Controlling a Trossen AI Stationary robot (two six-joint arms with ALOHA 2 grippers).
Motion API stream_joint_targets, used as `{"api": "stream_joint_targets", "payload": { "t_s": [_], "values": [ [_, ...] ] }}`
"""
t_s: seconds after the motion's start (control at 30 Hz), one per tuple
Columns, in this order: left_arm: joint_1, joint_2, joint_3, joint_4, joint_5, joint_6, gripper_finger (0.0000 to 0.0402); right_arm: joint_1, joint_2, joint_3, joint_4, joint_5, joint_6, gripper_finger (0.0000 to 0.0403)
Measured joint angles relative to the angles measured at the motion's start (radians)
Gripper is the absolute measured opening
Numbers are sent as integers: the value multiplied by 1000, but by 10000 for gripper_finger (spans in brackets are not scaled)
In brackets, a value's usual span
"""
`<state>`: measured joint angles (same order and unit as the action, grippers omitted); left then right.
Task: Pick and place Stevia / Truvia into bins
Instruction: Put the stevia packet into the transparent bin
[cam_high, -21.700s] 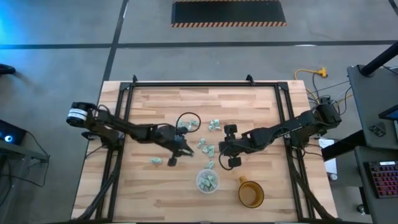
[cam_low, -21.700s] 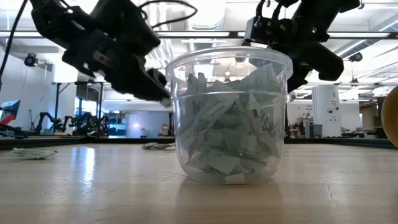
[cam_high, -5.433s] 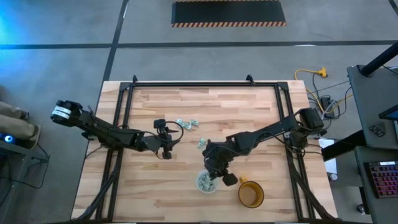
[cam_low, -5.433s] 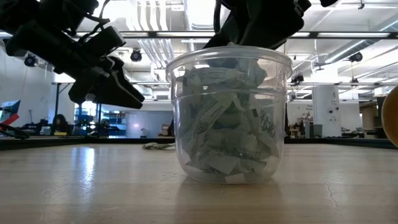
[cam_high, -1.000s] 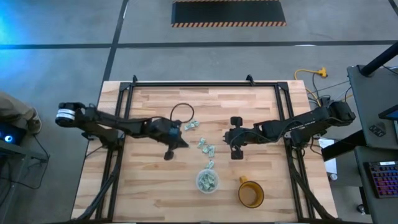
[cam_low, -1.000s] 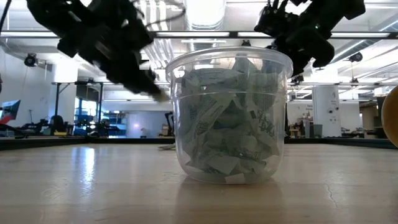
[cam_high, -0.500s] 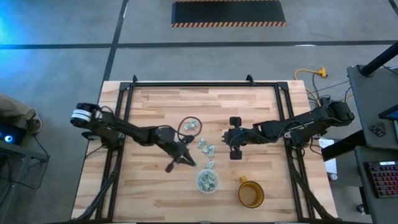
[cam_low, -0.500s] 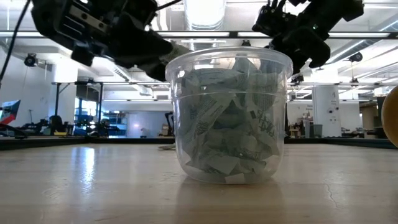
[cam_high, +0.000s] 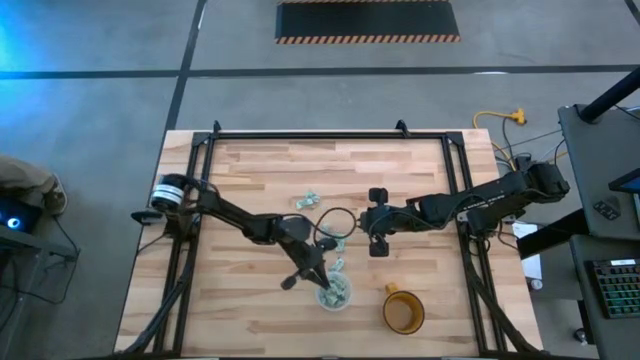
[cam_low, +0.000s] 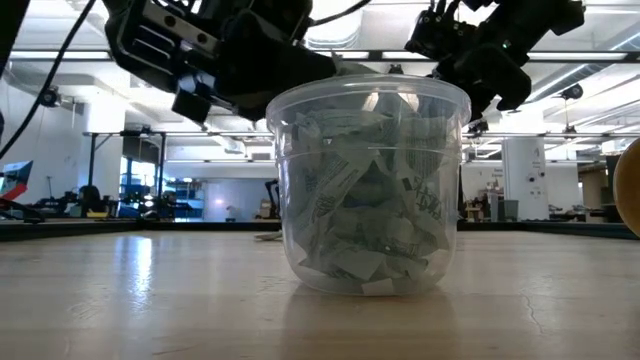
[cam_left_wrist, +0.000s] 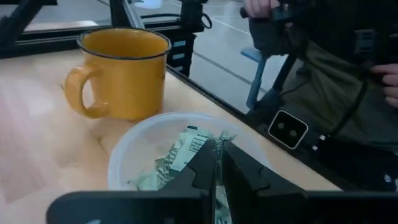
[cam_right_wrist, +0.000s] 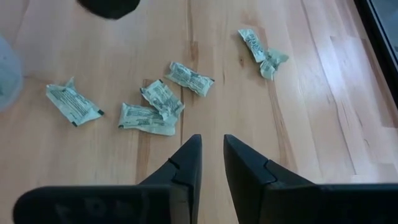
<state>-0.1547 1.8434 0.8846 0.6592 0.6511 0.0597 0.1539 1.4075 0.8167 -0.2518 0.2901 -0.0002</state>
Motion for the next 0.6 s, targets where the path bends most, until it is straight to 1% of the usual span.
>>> {"api": "stream_joint_targets", "payload": {
  "t_s": [0.17,0.33,0.43,0.6],
  "values": [
    [0,4,20,-77,-5,7,4,0,0,0,-1,0,0,57],
    [0,3,18,-76,-18,22,9,0,0,0,-1,-1,0,57],
    [-7,3,14,-77,-66,54,34,0,0,0,-1,-1,0,57],
    [-10,3,15,-76,-81,61,105,0,0,0,-1,-1,0,57]
  ]
}}
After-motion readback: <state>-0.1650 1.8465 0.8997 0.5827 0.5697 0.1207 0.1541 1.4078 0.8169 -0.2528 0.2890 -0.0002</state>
